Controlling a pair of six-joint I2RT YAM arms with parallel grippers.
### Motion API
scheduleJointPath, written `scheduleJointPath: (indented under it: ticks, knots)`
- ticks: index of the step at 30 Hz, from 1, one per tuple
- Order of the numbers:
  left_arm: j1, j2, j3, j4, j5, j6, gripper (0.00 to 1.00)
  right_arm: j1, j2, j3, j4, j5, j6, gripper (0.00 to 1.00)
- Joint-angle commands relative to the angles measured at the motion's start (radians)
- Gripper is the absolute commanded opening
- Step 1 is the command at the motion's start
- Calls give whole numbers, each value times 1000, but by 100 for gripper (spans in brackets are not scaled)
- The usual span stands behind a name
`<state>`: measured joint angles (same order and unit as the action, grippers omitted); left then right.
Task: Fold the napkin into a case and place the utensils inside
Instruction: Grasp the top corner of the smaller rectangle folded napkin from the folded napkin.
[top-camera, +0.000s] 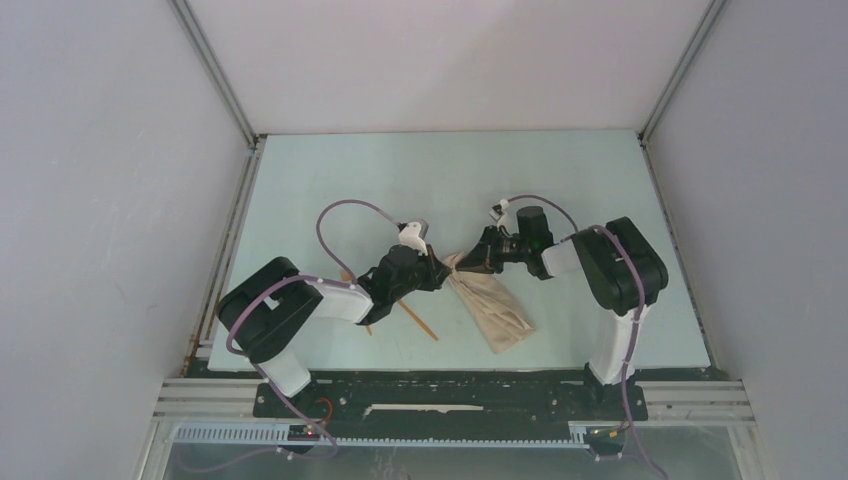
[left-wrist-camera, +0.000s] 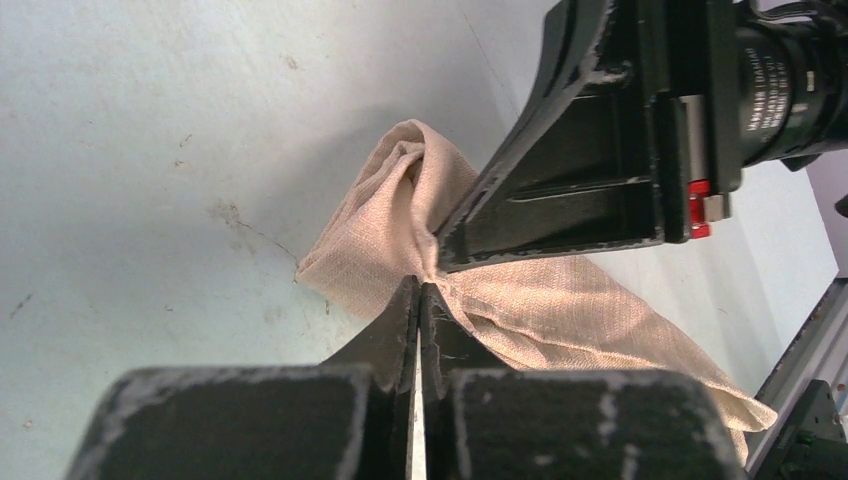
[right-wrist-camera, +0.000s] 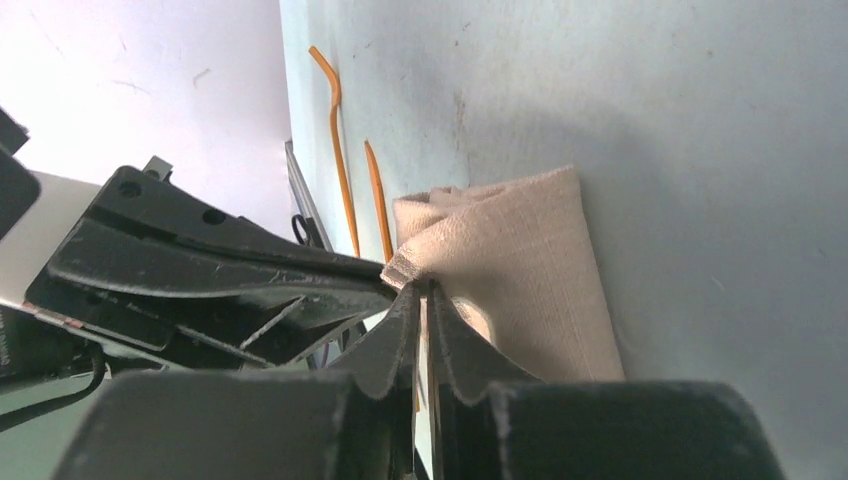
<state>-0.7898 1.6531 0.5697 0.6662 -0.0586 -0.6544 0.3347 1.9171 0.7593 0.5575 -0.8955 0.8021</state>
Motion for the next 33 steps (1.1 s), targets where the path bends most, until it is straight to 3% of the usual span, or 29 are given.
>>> scheduleJointPath:
  ticks: [1, 5, 12, 15, 23, 25, 28, 31, 33]
  knots:
    - [-7, -39, 25, 16, -12, 25, 0, 44, 68, 58, 52, 9, 23, 10]
    - [-8, -32, 46, 6, -11, 32, 0, 102, 116, 58, 134, 32, 77, 8]
    - [-7, -52, 41, -31, -59, 22, 0, 116, 54, -27, 98, 164, 41, 4]
    - [-8, -55, 33, -31, -60, 29, 0, 126, 69, -31, 127, 146, 58, 2]
    - [-7, -26, 27, -17, -32, -18, 0, 182, 212, 136, 185, 112, 113, 5]
    - [-2, -21, 27, -23, -33, -19, 0, 171, 191, 96, 210, 92, 110, 9]
    - [5, -5, 48, -55, -41, -10, 0, 155, 142, 74, 79, 95, 13, 13]
    - [12, 4, 79, -114, -26, -5, 0, 139, 116, 57, 81, 69, 5, 14]
    - [13, -53, 73, -163, -30, -3, 6, 129, 91, 51, 51, 70, -11, 14]
